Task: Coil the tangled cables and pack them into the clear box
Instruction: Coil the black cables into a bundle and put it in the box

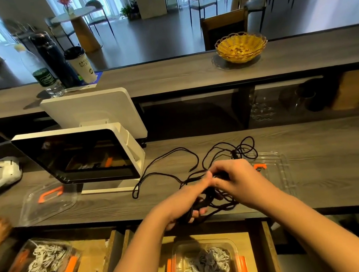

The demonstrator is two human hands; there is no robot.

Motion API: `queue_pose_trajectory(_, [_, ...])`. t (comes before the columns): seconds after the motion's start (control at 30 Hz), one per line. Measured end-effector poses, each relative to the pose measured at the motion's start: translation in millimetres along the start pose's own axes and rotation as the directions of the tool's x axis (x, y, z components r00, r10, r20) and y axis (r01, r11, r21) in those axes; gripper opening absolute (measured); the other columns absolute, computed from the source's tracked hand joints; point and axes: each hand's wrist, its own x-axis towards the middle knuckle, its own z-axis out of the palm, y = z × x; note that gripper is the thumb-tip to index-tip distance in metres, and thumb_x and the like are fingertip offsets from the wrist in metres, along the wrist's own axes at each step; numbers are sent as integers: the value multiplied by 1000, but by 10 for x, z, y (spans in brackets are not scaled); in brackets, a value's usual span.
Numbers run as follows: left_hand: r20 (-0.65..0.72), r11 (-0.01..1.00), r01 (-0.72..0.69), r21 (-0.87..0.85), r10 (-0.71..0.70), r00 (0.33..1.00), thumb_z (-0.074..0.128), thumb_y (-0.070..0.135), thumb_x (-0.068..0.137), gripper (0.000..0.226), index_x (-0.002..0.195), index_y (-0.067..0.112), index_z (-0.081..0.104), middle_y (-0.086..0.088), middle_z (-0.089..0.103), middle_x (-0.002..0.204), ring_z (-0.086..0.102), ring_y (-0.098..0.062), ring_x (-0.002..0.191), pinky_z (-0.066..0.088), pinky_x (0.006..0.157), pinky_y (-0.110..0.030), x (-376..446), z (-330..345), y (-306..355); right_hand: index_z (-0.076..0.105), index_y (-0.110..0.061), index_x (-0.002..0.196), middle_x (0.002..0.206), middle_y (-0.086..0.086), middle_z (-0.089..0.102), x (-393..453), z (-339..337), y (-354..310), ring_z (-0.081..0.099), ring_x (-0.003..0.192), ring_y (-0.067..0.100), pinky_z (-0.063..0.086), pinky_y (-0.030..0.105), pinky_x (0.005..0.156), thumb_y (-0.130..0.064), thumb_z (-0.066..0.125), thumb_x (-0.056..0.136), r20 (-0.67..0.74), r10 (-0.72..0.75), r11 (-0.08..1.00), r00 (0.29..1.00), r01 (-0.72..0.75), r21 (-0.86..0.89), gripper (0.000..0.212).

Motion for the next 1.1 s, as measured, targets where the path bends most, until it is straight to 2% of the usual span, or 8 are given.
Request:
queue_pose_trajectory(0.1, [97, 989, -46, 139, 32, 995, 49, 70, 89, 66, 109, 8, 63, 12, 58, 68, 45, -2, 55, 38, 56, -19, -30, -92, -44, 66, -35, 92, 91, -12, 68, 57, 19, 27, 63, 88, -1, 54, 26, 83, -34, 68, 90, -5, 67, 994, 998, -67, 87, 3])
queue_pose_trajectory(0.17, [87, 980, -70, 188, 55, 995, 43, 64, 96, 57, 98, 11, 64, 13, 61, 63, 47, -2, 54, 39, 57, -19, -51, -125, -54, 67, -34, 89, 87, -9, 69, 94, 58, 21, 64, 82, 1, 54, 27, 77, -36, 67, 90, 15, 110, 988, 994, -111, 105, 2])
queue_pose_trajectory(0.27, [55, 996, -82, 36, 80, 995, 41, 58, 99, 50, 111, 14, 60, 3, 70, 79, 54, -4, 57, 43, 55, -19, -84, -175, -107, 66, -29, 86, 74, -10, 64, 132, 182, -24, 59, 68, -5, 44, 18, 65, -32, 62, 95, -2, 134, 973, 991, -132, 191, 10])
queue_pose_trajectory(0.53, [-75, 955, -220, -198, 209, 975, 39, 53, 101, 46, 132, 28, 62, -11, 72, 100, 66, -18, 84, 54, 70, -29, -91, -342, -226, 61, -18, 80, 55, -8, 46, 173, 463, 11, 42, 50, 7, 33, 29, 51, -31, 46, 103, -100, 289, 874, 952, -220, 433, 30])
queue_pose_trajectory(0.77, [-198, 860, -300, -412, 237, 951, 36, 47, 103, 44, 134, 26, 60, -7, 72, 122, 67, -22, 116, 49, 104, -43, -123, -444, -290, 59, -19, 78, 62, -6, 47, 191, 767, -92, 42, 54, 6, 35, 30, 54, -30, 43, 104, -75, 315, 872, 946, -257, 417, 33])
queue_pose_trajectory(0.83, [-226, 780, -316, -539, 228, 947, 37, 49, 101, 47, 134, 26, 61, -7, 69, 127, 64, -22, 122, 44, 110, -46, -126, -434, -310, 59, -22, 79, 62, -8, 50, 161, 871, -128, 44, 55, 5, 36, 30, 56, -31, 43, 104, -57, 318, 873, 946, -269, 408, 32])
queue_pose_trajectory(1.0, [-261, 361, -296, -884, 144, 955, 36, 52, 103, 50, 134, 22, 60, -15, 70, 119, 67, -29, 111, 46, 104, -46, -53, -409, -332, 56, -33, 79, 58, -27, 57, 171, 1063, -351, 52, 60, -10, 36, 13, 57, -28, 44, 105, -3, 292, 899, 956, -273, 342, 29])
queue_pose_trajectory(1.1, [-293, 211, -311, -927, 110, 950, 37, 51, 104, 49, 135, 20, 60, -13, 71, 101, 69, -27, 94, 48, 97, -43, -3, -429, -360, 54, -37, 76, 57, -15, 53, 195, 1099, -420, 52, 57, -10, 34, 14, 56, -28, 43, 105, 10, 292, 914, 956, -282, 293, 32])
